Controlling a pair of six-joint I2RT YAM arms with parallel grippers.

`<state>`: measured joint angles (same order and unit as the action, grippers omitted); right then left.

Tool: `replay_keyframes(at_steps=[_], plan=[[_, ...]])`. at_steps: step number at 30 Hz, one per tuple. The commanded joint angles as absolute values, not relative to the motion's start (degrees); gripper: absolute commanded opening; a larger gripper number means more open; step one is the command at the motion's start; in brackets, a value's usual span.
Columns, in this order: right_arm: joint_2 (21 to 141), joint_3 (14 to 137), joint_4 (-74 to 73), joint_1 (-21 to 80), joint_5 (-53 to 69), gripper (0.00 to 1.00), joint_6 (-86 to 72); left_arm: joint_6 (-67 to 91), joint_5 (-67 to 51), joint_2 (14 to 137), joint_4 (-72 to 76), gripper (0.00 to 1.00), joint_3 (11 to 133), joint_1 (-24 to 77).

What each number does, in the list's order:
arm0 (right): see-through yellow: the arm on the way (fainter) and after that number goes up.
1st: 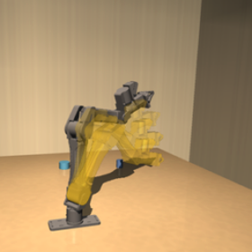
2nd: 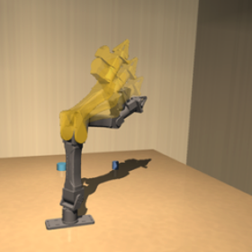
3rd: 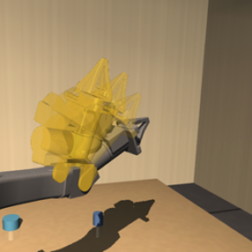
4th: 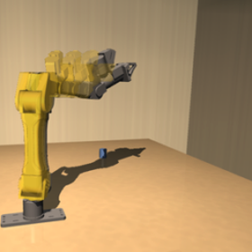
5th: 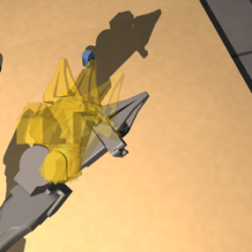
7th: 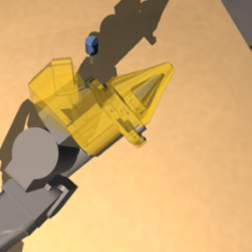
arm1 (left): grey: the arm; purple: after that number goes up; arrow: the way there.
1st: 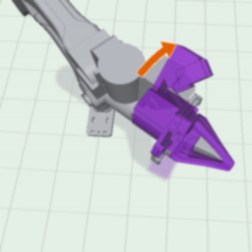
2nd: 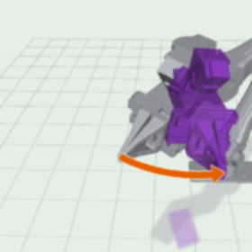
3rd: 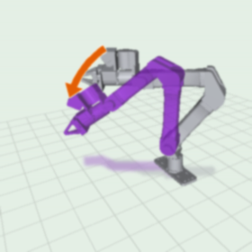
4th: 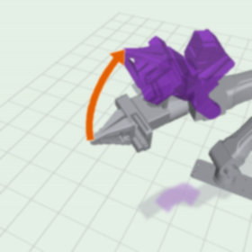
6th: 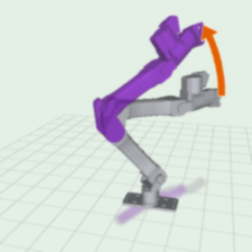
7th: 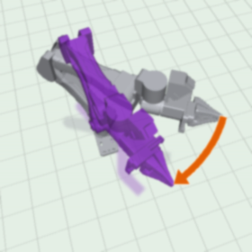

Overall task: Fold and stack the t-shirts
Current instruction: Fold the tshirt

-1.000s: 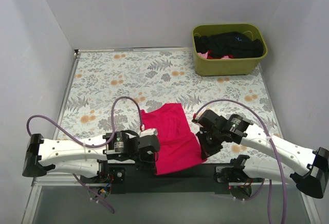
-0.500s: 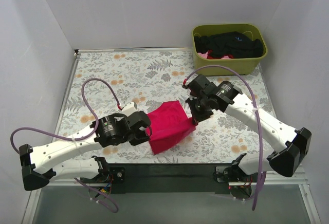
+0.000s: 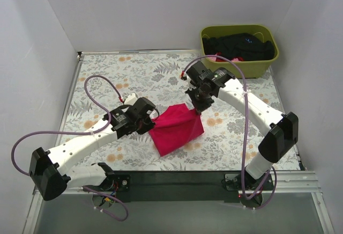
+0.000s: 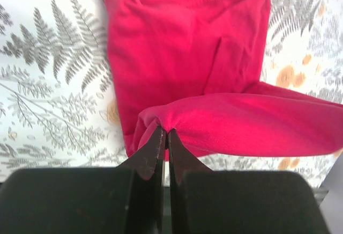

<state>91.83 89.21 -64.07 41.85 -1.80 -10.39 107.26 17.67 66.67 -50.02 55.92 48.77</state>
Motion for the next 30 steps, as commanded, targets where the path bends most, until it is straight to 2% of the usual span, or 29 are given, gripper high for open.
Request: replay_keyframes(at_steps=[1,8,23,28,29,30], plan=[[94.64,95.17,-61.96,40.52,-2.46,0.01,-6.34,104.86,19.25,65.74,-46.33,0.0,53.88,45.27],[102.91,102.12,-60.13,39.29,-0.88,0.01,-3.26,103.27,18.72,67.32,-40.79,0.0,49.93,39.91],[113.99,101.69,-48.43,38.32,2.29,0.01,1.58,104.24,18.37,71.98,-34.37,0.0,44.12,35.78],[114.35,100.9,-46.67,37.62,1.68,0.19,0.35,103.45,19.69,73.82,-32.96,0.05,43.86,34.81],[114.0,100.29,-45.63,37.7,1.15,0.27,0.35,103.01,20.56,74.18,-32.61,0.15,44.47,34.63],[113.3,99.94,-44.92,37.62,0.62,0.31,-1.21,102.05,21.18,74.7,-32.52,0.19,45.08,34.45]])
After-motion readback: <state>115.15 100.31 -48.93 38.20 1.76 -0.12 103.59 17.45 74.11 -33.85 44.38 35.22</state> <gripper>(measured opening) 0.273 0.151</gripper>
